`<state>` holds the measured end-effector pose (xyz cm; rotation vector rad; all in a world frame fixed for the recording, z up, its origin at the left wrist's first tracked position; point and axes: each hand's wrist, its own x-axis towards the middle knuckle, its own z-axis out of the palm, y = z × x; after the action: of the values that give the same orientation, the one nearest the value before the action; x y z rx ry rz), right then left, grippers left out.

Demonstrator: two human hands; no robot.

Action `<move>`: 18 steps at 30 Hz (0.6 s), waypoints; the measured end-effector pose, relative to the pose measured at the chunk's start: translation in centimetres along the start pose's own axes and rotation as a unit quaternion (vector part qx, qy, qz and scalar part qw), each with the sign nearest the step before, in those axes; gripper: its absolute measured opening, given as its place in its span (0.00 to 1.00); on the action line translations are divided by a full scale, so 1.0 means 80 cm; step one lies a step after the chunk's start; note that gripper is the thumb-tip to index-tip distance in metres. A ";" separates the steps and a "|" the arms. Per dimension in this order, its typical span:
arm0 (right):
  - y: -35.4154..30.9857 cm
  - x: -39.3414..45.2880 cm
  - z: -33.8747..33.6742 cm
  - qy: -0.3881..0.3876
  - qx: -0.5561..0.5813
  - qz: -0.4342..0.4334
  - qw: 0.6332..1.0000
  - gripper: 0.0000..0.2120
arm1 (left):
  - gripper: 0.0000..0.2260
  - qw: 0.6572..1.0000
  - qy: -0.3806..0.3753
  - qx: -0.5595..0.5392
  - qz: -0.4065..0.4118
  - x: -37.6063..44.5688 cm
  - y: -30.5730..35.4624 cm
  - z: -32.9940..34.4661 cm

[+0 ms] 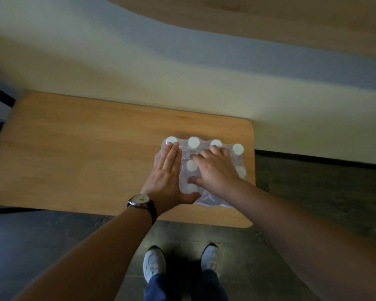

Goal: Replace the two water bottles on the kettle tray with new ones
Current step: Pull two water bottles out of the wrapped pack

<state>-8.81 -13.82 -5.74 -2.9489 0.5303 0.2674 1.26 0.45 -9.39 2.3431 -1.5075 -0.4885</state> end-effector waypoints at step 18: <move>0.021 -0.035 -0.106 0.064 0.320 -0.003 0.945 0.19 | 0.59 1.000 0.005 -0.007 -0.006 0.003 -0.007 0.003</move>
<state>-10.73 -15.83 2.91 -2.3389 0.5042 -0.0911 1.71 0.44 -9.85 2.3413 -1.4820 -0.4875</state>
